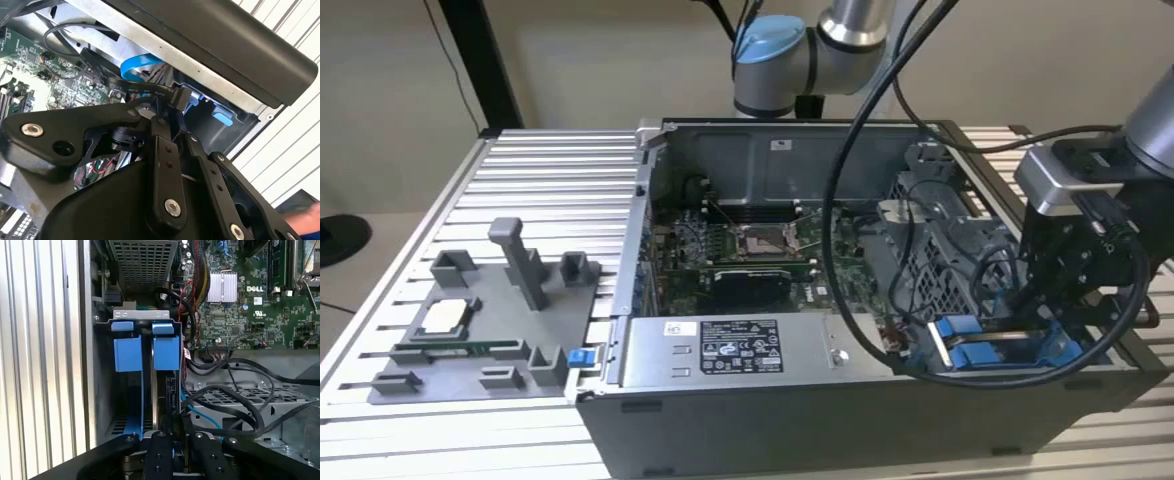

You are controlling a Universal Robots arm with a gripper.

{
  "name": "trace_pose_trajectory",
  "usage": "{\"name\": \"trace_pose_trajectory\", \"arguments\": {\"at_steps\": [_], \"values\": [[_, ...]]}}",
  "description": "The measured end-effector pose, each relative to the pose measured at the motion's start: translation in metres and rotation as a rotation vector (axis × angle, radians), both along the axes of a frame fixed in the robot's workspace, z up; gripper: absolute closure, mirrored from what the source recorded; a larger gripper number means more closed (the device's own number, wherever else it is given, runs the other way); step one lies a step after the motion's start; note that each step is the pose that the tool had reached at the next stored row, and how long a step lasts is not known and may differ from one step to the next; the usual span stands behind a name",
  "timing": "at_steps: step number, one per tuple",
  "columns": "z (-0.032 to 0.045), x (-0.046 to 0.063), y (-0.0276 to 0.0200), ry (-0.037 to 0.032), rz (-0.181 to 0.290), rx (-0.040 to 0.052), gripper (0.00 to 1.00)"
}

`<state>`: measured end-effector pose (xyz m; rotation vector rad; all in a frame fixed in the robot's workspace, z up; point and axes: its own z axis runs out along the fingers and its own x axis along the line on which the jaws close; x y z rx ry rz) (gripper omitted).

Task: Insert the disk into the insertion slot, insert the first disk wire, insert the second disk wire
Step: 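Insert the first disk wire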

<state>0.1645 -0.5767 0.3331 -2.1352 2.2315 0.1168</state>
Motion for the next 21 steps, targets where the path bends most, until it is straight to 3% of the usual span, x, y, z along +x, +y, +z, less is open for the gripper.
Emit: {"name": "trace_pose_trajectory", "arguments": {"at_steps": [1,3,4,8,13,19,21], "values": [[0.0026,0.000,-0.0001,0.0001,0.000,0.0030,1.00],[0.0131,0.000,-0.0002,-0.0002,0.000,0.0006,1.00],[0.0169,0.000,-0.0002,-0.0002,0.000,0.0011,0.00],[0.0316,0.005,-0.0003,0.0034,0.000,0.0041,0.00],[0.0362,0.024,-0.0010,0.0191,0.000,0.0088,0.00],[0.0346,0.034,-0.0025,0.0878,0.000,0.0115,0.00],[0.0339,0.037,-0.0026,0.1032,0.000,0.0148,0.00]]}}
